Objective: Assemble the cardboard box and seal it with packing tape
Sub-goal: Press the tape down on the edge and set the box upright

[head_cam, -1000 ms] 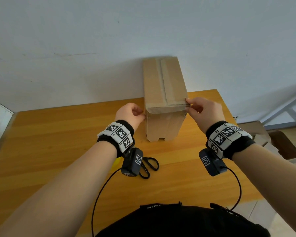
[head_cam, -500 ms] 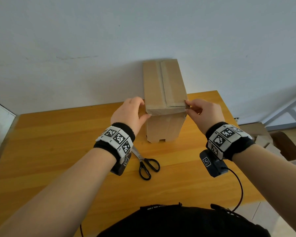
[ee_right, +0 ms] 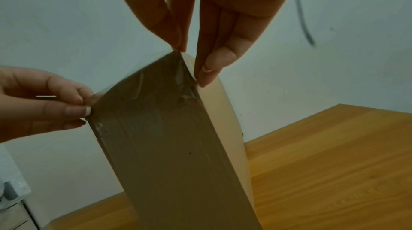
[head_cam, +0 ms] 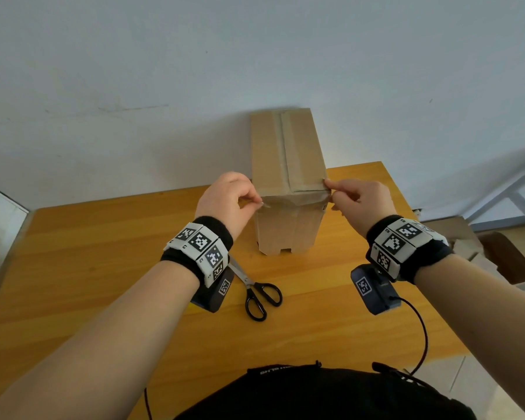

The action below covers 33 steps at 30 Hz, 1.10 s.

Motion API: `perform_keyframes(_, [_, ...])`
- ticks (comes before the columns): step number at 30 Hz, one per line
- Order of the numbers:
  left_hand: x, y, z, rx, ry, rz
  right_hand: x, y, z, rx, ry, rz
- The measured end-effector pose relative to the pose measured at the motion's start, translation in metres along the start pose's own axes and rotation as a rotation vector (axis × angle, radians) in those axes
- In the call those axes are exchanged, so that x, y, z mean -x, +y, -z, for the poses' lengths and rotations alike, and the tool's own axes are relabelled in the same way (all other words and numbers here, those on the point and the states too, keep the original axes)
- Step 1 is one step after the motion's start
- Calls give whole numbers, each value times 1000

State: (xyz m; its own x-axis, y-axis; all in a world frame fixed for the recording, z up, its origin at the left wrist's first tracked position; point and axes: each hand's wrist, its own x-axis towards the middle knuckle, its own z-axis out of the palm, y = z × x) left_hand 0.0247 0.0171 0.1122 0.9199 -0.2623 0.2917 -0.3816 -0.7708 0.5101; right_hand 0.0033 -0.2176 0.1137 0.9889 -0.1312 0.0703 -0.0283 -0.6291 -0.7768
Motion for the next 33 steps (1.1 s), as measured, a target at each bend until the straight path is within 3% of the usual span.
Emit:
perform_keyframes(8, [1, 3, 9, -14, -112, 26, 0, -5, 0, -39, 12, -24])
perform_keyframes(11, [-2, 8, 11, -27, -89, 67, -1, -5, 0, -45, 3, -30])
perform_keyframes(16, [-8, 11, 6, -119, -215, 77, -2, -5, 1, -57, 3, -31])
perform_keyframes(33, [-6, 9, 5, -167, -204, 36, -2, 4, 1, 78, -1, 43])
